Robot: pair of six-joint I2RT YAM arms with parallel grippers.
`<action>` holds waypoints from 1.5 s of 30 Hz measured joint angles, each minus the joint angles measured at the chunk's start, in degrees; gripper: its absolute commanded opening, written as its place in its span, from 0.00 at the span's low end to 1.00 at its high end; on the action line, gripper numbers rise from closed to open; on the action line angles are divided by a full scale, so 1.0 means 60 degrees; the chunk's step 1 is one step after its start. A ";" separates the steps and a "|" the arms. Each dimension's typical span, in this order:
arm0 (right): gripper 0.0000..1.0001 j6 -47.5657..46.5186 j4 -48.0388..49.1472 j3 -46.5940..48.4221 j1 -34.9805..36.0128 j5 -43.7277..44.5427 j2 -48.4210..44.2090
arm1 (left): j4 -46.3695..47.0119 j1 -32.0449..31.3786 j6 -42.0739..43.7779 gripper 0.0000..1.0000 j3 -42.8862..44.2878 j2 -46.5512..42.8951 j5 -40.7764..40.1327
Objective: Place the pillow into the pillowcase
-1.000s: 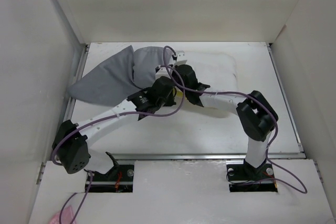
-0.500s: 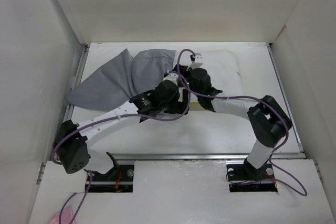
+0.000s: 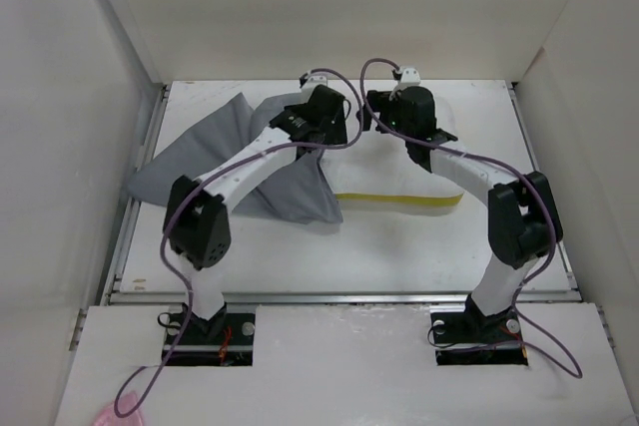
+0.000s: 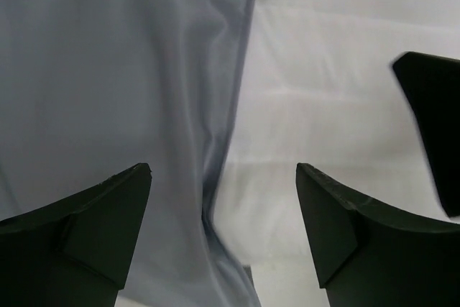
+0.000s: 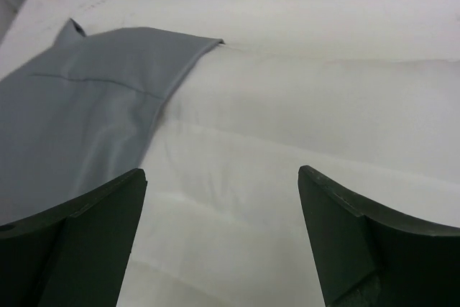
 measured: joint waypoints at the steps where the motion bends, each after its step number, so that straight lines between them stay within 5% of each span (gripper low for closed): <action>1: 0.92 -0.0189 -0.0273 0.0255 -0.0087 -0.0044 0.0200 | -0.0197 0.0066 0.0109 0.78 0.0433 0.0597 -0.0091; 6: 0.94 -0.0969 -0.1450 0.1177 -0.0317 -0.0361 0.1344 | -0.1122 0.0277 0.0503 0.72 0.1887 0.2925 -0.0339; 10: 0.87 -0.1326 -0.2138 0.1464 -0.0295 -0.0659 0.2237 | -0.1657 0.0357 0.0565 0.43 0.2229 0.3537 -0.0652; 11: 0.79 -0.1399 -0.2259 0.1588 -0.0295 -0.0688 0.2448 | -0.1803 0.0357 0.0565 0.28 0.2339 0.3537 -0.0754; 14: 0.20 -0.1555 -0.2455 0.2124 -0.0328 -0.0911 0.2969 | -0.2098 0.0386 0.0517 0.01 0.2718 0.3541 -0.0918; 15: 0.00 -0.1537 -0.2466 0.2255 -0.0342 -0.1049 0.3078 | -0.2167 0.0408 0.0521 0.00 0.2812 0.3541 -0.0947; 20: 0.00 -0.1537 -0.2109 0.2182 -0.0375 -0.1534 0.3104 | -0.2364 0.0492 0.0739 0.00 0.3275 0.3574 -0.0714; 26: 0.00 -0.0911 -0.0291 0.0208 -0.0474 -0.3184 0.1727 | -0.2033 0.0117 0.1647 0.00 0.4175 0.3577 0.0466; 32: 0.00 0.0772 0.2033 -0.1129 -0.0441 -0.4925 0.0896 | -0.1596 -0.0393 0.2291 0.00 0.4921 0.3577 0.2047; 45: 0.00 0.5140 0.7799 -0.3832 -0.0831 -0.5311 0.1005 | -0.1439 -0.1417 0.2907 0.00 0.4080 0.2565 0.3202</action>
